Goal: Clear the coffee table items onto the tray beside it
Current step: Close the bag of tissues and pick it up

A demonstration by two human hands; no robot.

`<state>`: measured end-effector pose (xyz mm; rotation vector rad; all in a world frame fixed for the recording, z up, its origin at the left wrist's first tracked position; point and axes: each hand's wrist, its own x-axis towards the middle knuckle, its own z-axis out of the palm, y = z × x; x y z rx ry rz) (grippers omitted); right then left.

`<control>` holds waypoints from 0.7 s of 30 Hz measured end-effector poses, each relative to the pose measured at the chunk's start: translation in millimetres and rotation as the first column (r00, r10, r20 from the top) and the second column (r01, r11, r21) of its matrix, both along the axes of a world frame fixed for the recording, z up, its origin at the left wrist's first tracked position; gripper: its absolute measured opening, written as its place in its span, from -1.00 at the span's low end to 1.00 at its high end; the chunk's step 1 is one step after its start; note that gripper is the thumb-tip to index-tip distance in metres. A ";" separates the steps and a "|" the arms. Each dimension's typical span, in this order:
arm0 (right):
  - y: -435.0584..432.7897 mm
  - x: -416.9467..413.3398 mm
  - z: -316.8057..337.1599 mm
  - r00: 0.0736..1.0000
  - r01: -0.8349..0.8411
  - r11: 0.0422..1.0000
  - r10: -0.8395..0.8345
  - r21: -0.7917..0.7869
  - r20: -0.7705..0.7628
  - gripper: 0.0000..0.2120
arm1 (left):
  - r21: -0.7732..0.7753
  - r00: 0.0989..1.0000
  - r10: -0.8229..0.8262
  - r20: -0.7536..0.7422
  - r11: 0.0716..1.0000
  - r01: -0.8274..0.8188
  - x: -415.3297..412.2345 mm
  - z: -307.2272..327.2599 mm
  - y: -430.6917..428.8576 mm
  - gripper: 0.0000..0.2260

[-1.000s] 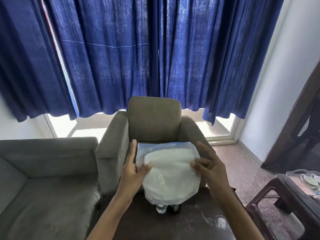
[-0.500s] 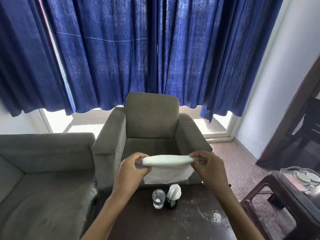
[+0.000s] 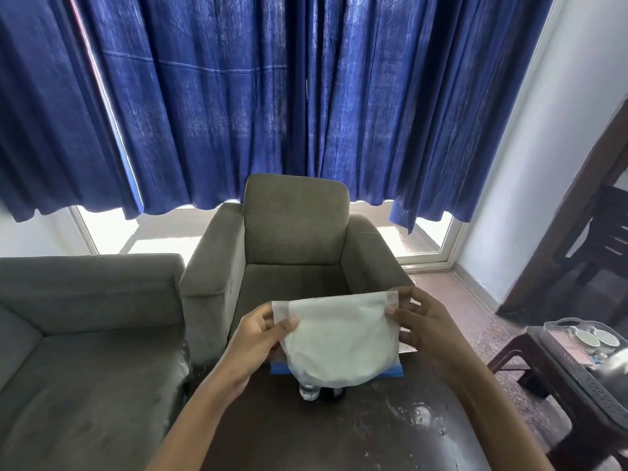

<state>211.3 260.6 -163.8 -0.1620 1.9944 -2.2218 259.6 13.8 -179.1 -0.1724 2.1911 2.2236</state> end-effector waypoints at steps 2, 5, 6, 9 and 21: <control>0.1 0.8 -9.5 0.998 -0.001 0.992 0.010 -0.126 0.069 -0.83 | 0.041 1.000 0.030 -0.001 0.999 -0.030 0.5 -5.8 4.2 -0.82; 1.9 4.0 -33.5 0.975 -0.024 0.899 0.118 -0.437 0.189 -0.64 | 0.126 0.998 0.063 0.023 0.990 -0.065 -0.8 -16.1 9.2 -0.79; 2.4 7.0 -44.6 0.964 -0.005 0.838 0.149 -0.545 0.220 -0.53 | 0.152 0.998 0.063 0.028 0.986 -0.067 -1.1 -19.8 10.2 -0.77; -1.1 23.9 -83.1 0.962 0.023 0.673 0.187 -0.739 0.200 -0.27 | 0.236 0.997 0.052 0.052 0.970 -0.063 -2.9 -31.1 14.0 -0.77; -20.4 63.4 -100.2 0.860 0.424 0.655 -0.074 -0.626 0.506 -0.13 | 0.172 0.978 0.036 0.204 0.982 -0.072 20.7 -107.2 86.6 -0.39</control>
